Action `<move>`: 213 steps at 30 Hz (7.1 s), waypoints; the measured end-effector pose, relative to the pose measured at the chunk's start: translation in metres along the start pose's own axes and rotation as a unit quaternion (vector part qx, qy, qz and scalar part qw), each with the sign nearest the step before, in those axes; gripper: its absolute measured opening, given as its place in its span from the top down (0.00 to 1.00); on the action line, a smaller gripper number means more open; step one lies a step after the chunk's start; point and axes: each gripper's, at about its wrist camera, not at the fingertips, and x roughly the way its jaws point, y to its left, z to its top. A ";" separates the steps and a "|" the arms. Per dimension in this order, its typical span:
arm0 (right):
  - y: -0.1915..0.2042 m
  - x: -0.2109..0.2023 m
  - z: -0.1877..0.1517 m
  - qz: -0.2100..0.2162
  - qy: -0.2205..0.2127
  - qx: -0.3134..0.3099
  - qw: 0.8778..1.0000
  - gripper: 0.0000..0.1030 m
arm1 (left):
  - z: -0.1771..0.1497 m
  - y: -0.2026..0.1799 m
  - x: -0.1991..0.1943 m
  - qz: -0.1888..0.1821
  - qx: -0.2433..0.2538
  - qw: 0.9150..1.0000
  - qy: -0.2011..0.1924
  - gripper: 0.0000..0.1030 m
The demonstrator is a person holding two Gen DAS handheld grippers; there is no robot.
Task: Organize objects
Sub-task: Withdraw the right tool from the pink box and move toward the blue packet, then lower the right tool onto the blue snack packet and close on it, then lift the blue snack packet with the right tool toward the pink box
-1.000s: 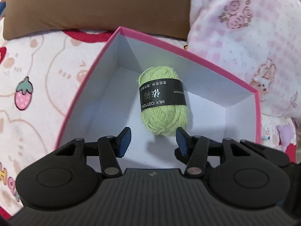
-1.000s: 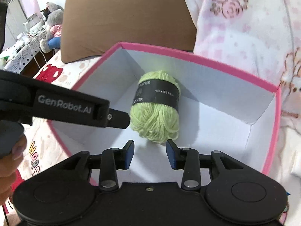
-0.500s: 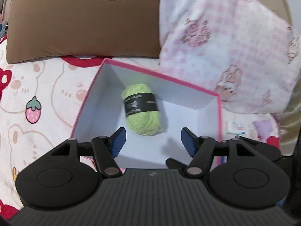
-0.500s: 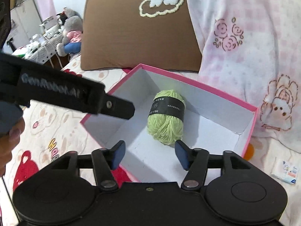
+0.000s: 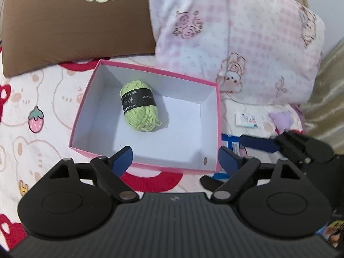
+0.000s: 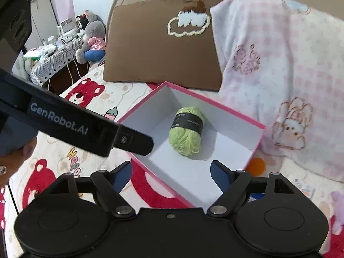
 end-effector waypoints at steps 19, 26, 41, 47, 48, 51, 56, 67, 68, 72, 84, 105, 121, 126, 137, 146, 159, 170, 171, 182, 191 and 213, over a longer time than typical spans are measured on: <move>-0.018 -0.063 -0.039 -0.046 0.025 0.035 0.998 0.13 | -0.029 -0.059 -0.032 0.005 0.065 0.998 -0.003 0.06; -0.021 -0.081 -0.055 -0.054 0.045 0.028 0.997 0.13 | -0.046 -0.081 -0.034 0.004 0.098 0.995 0.012 0.06; -0.034 -0.094 -0.105 -0.050 0.051 0.015 0.997 0.13 | -0.086 -0.125 -0.014 -0.015 0.130 0.990 0.057 0.06; -0.054 -0.092 -0.125 -0.038 0.029 0.015 0.999 0.13 | -0.093 -0.141 0.001 -0.009 0.151 0.986 0.070 0.06; -0.058 -0.091 -0.127 -0.037 0.028 0.014 0.999 0.13 | -0.093 -0.143 0.004 -0.011 0.152 0.986 0.074 0.06; -0.070 -0.089 -0.133 -0.036 0.026 0.008 0.999 0.13 | -0.094 -0.149 0.014 -0.015 0.156 0.984 0.083 0.06; -0.077 -0.106 -0.140 -0.039 -0.010 -0.030 0.999 0.13 | -0.096 -0.154 0.026 -0.034 0.148 0.986 0.066 0.06; -0.122 -0.089 -0.145 -0.006 -0.011 -0.024 1.000 0.16 | -0.108 -0.144 0.069 -0.043 0.066 0.997 0.021 0.09; -0.120 -0.084 -0.147 -0.006 -0.010 -0.032 0.999 0.17 | -0.109 -0.141 0.072 -0.045 0.052 0.998 0.010 0.09; -0.109 -0.063 -0.155 -0.016 -0.002 -0.075 0.997 0.18 | -0.110 -0.136 0.086 -0.034 0.031 0.999 -0.010 0.10; -0.111 -0.001 -0.159 -0.017 0.012 -0.011 1.000 0.24 | -0.120 -0.134 0.135 -0.034 0.008 0.999 -0.016 0.26; -0.130 0.063 -0.167 -0.023 0.040 0.089 0.995 0.35 | -0.126 -0.099 0.196 -0.071 -0.085 0.993 -0.037 0.37; -0.136 0.084 -0.167 -0.025 0.046 0.055 0.997 0.36 | -0.136 -0.104 0.223 -0.050 -0.103 0.991 -0.073 0.44; -0.135 0.080 -0.167 -0.019 0.042 0.045 0.998 0.36 | -0.137 -0.108 0.221 -0.062 -0.090 0.991 -0.072 0.48; -0.132 0.067 -0.169 -0.023 0.069 0.014 0.997 0.32 | -0.146 -0.112 0.215 -0.116 -0.095 0.987 -0.051 0.51; -0.135 0.045 -0.175 -0.020 0.115 0.010 0.993 0.32 | -0.157 -0.116 0.210 -0.184 -0.104 0.977 -0.001 0.51; -0.143 0.040 -0.179 -0.046 0.132 0.048 0.989 0.27 | -0.154 -0.119 0.209 -0.173 -0.098 0.980 -0.002 0.51; -0.142 0.055 -0.174 -0.053 0.131 0.072 0.987 0.31 | -0.146 -0.120 0.224 -0.144 -0.076 0.986 -0.016 0.73; -0.142 0.057 -0.174 -0.059 0.132 0.066 0.987 0.31 | -0.146 -0.120 0.226 -0.148 -0.082 0.986 -0.012 0.73; -0.147 0.068 -0.176 -0.080 0.148 0.059 0.984 0.40 | -0.146 -0.118 0.236 -0.158 -0.076 0.984 0.001 0.73; -0.135 0.063 -0.179 -0.079 0.126 0.009 0.989 0.45 | -0.148 -0.121 0.231 -0.166 -0.077 0.983 -0.011 0.74; -0.123 0.046 -0.176 -0.038 0.148 0.044 0.987 0.45 | -0.162 -0.121 0.202 -0.166 -0.070 0.984 0.009 0.75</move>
